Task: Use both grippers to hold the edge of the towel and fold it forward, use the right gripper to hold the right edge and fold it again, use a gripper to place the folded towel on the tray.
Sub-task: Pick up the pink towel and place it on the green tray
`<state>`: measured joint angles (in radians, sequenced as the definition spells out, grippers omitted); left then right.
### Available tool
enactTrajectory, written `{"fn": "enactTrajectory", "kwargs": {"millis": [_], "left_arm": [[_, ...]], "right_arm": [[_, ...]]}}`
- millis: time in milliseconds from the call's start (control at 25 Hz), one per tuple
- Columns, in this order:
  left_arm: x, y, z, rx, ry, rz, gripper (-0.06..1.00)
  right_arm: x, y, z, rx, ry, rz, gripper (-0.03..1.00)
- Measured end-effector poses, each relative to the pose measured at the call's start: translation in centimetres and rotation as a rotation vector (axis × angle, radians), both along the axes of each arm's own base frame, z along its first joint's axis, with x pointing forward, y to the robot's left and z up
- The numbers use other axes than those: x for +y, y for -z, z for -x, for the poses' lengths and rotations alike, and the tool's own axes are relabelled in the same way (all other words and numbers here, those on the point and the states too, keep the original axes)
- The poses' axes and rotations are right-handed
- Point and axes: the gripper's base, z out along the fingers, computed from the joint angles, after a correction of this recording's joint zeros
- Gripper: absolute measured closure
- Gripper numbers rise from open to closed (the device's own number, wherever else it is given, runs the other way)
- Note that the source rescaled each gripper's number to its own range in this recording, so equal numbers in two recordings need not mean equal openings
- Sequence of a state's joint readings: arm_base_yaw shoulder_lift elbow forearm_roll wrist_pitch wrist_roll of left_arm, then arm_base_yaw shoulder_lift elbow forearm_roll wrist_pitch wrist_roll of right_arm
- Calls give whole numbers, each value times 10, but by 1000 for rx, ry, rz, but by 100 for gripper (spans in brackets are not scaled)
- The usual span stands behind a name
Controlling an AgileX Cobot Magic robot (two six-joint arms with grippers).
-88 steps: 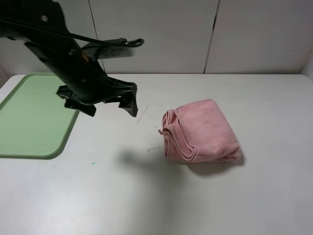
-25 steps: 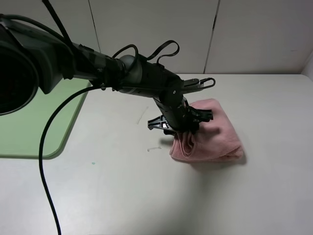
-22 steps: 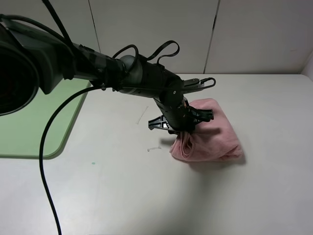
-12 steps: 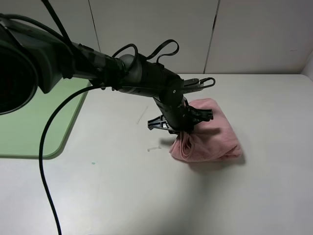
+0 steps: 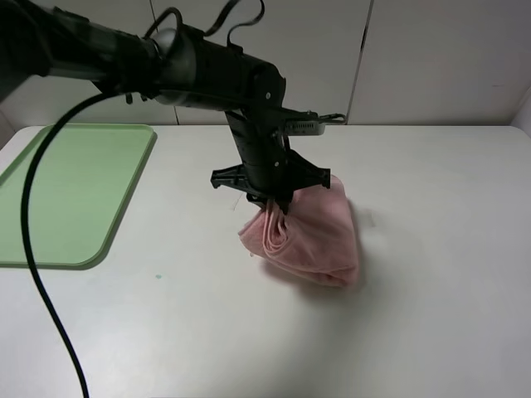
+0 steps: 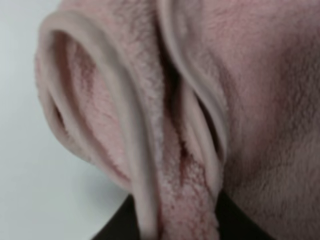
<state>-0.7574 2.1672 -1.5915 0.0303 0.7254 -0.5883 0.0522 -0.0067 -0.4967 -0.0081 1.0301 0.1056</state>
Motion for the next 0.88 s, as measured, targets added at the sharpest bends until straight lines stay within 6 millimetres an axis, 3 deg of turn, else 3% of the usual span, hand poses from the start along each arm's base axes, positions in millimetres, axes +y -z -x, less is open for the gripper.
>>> {"fn": "enactTrajectory", "kwargs": {"millis": [480, 880], "left_arm": [[54, -43, -17, -24, 4, -27, 76], [129, -58, -19, -26, -82, -49, 76]], "right_arm": [[1, 0, 0, 1, -9, -13, -3], [1, 0, 0, 1, -9, -13, -3]]}}
